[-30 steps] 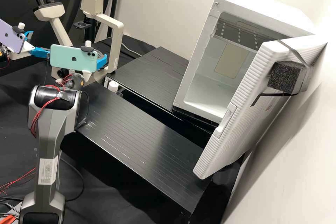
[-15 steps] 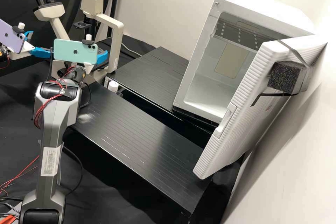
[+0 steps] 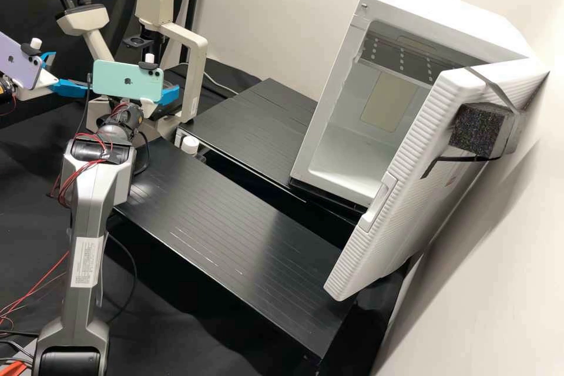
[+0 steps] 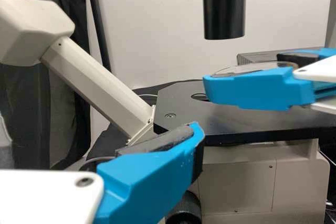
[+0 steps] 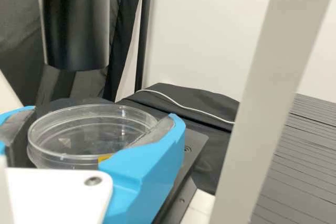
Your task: Take out the petri dish and place it under the microscope.
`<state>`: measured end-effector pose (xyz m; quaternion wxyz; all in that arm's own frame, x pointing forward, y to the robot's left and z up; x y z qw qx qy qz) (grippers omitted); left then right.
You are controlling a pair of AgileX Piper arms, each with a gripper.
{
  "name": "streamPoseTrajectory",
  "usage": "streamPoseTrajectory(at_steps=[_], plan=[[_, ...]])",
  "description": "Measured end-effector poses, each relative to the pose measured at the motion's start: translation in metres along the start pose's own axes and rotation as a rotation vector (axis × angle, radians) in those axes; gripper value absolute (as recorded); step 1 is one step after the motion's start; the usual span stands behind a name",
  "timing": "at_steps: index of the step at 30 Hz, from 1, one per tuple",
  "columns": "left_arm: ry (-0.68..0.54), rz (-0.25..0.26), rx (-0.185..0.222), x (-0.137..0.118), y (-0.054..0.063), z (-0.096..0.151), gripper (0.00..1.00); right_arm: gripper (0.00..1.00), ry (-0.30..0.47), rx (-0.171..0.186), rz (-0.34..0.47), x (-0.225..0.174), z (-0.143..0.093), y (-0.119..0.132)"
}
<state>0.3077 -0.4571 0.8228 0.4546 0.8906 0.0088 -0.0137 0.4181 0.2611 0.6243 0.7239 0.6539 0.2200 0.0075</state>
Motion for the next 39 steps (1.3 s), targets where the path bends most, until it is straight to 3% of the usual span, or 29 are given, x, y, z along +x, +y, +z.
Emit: streamPoseTrajectory(at_steps=[5,11,16,25,28,29,39], plan=[[0.0,0.0,0.0,0.0,0.0,0.0,1.0,0.0,-0.013,0.032,-0.015,0.009,0.001,-0.004],[0.0,0.0,0.0,0.0,0.0,0.0,1.0,0.0,-0.017,0.046,-0.012,0.018,0.004,-0.013],[0.0,0.0,0.0,0.0,0.0,0.0,1.0,0.0,-0.016,0.028,-0.005,0.023,0.004,-0.016],[0.0,0.0,0.0,0.0,0.0,0.0,1.0,0.0,-0.031,0.037,0.002,0.03,0.007,-0.023],[0.0,0.0,0.0,0.0,0.0,0.0,1.0,0.0,-0.037,0.025,0.001,0.032,0.009,-0.026],[0.0,0.0,0.0,0.0,0.0,0.0,1.0,1.0,-0.04,0.023,-0.002,0.033,0.011,-0.028],[0.0,0.0,0.0,0.0,0.0,0.0,1.0,1.0,-0.041,-0.041,0.001,0.033,0.009,-0.027]])
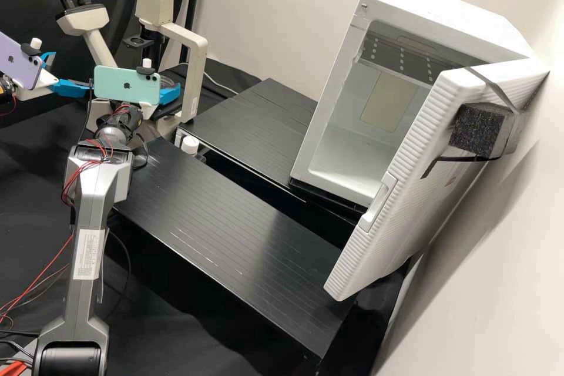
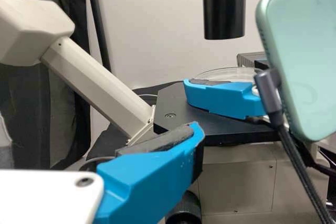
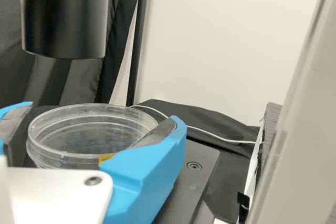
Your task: Take out the petri dish and place it under the microscope.
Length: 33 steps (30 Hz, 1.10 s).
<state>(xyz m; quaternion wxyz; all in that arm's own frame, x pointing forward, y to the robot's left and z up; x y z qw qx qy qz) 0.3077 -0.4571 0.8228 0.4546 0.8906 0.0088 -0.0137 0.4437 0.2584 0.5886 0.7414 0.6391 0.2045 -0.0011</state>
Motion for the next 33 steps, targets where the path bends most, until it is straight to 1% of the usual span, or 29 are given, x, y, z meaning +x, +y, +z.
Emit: streamPoseTrajectory(at_steps=[7,11,13,14,18,20,25,26,28,30,33], plan=[[0.0,0.0,0.0,0.0,0.0,0.0,1.0,1.0,0.0,-0.004,0.0,0.0,0.0,0.0],[0.0,0.0,0.0,0.0,0.0,0.0,1.0,1.0,0.0,0.004,-0.009,-0.002,0.001,-0.002],[0.0,0.0,0.0,0.0,0.0,0.0,1.0,1.0,0.001,0.021,-0.019,-0.004,0.002,-0.003],[0.0,0.0,0.0,0.0,0.0,0.0,1.0,1.0,0.005,0.037,-0.022,-0.007,0.001,-0.001],[0.0,0.0,0.0,0.0,0.0,0.0,1.0,1.0,0.032,0.057,-0.042,-0.018,0.002,0.004],[0.0,0.0,0.0,0.0,0.0,0.0,1.0,1.0,0.052,0.067,-0.035,-0.025,0.001,0.01],[0.0,0.0,0.0,0.0,0.0,0.0,1.0,1.0,0.091,0.106,-0.034,-0.049,0.006,0.025],[0.0,0.0,0.0,0.0,0.0,0.0,1.0,1.0,0.097,0.113,-0.029,-0.053,0.007,0.027],[0.0,0.0,0.0,0.0,0.0,0.0,1.0,1.0,0.11,0.145,-0.007,-0.064,0.01,0.034],[0.0,0.0,0.0,0.0,0.0,0.0,1.0,1.0,0.124,0.163,0.007,-0.078,0.014,0.039],[0.0,0.0,0.0,0.0,0.0,0.0,1.0,1.0,0.177,0.157,0.054,-0.101,0.014,0.049]])
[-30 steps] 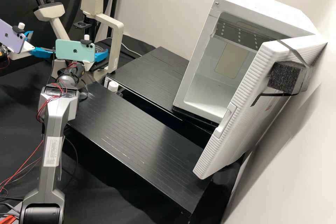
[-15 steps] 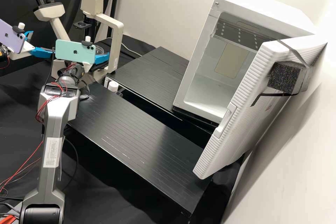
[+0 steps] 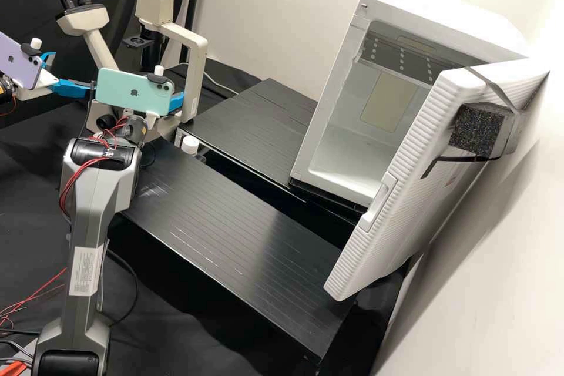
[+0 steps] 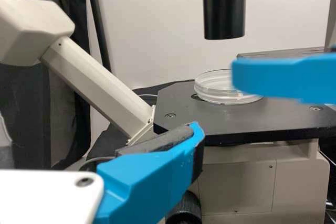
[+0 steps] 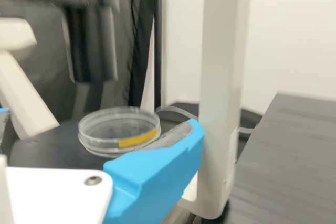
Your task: Take out the petri dish and place it under the microscope.
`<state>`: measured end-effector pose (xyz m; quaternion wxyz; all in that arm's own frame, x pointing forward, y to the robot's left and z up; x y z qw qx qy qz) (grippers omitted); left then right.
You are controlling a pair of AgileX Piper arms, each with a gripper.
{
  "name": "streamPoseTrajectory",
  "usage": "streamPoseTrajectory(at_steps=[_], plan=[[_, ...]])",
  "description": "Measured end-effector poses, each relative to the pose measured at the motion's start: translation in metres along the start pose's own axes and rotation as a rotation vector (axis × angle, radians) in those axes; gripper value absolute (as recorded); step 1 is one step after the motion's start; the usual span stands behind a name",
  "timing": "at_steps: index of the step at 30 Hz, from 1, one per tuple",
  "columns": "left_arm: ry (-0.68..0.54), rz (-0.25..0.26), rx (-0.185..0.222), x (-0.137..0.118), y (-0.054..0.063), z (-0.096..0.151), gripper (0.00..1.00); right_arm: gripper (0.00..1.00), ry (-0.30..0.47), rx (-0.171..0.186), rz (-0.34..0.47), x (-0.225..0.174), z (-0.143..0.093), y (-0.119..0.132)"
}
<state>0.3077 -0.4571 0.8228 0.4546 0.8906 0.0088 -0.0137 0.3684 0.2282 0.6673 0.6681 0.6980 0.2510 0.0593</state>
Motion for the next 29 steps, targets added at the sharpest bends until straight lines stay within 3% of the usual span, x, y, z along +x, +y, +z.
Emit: streamPoseTrajectory(at_steps=[7,12,17,20,29], plan=[[0.0,0.0,0.0,0.0,0.0,0.0,1.0,1.0,0.117,-0.037,0.172,-0.078,-0.009,0.025],[0.0,0.0,0.0,0.0,0.0,0.0,1.0,1.0,0.086,-0.125,0.2,-0.131,-0.013,0.034],[0.0,0.0,0.0,0.0,0.0,0.0,1.0,1.0,0.057,-0.175,0.179,-0.171,-0.014,0.033],[0.0,0.0,0.0,0.0,0.0,0.0,1.0,1.0,0.045,-0.179,0.164,-0.193,-0.01,0.034],[0.0,0.0,0.0,0.0,0.0,0.0,1.0,1.0,-0.027,-0.142,0.157,-0.229,0.012,0.038]])
